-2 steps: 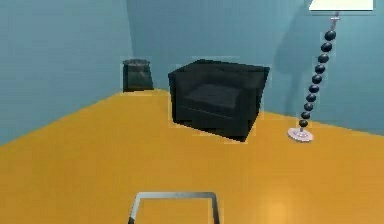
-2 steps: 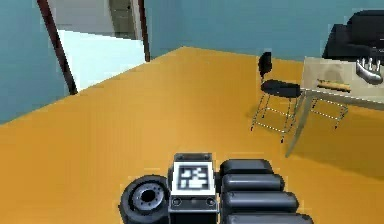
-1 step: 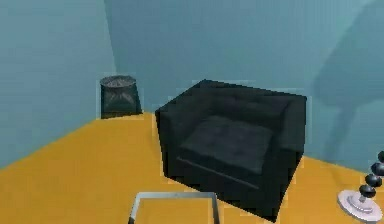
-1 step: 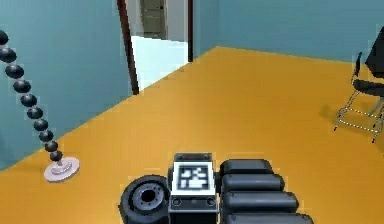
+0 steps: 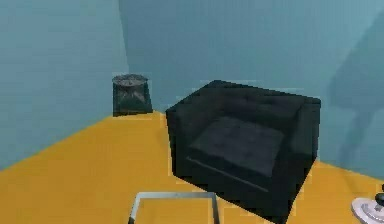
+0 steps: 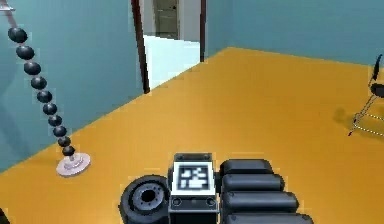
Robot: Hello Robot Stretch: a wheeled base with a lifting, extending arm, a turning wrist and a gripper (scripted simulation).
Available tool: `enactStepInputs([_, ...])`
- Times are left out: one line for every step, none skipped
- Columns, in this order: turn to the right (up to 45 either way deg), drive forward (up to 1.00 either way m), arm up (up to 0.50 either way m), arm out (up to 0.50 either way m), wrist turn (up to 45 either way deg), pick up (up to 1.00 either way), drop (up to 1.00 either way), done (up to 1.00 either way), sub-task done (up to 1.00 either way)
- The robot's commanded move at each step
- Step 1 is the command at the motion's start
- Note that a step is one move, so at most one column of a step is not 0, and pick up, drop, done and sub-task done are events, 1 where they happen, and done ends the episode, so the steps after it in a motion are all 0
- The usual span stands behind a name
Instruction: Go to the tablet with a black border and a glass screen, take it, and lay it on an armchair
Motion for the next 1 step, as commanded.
enactStepInputs([0.0, 0.75, 0.00, 0.00, 0.0, 0.00, 0.00, 0.00, 0.00])
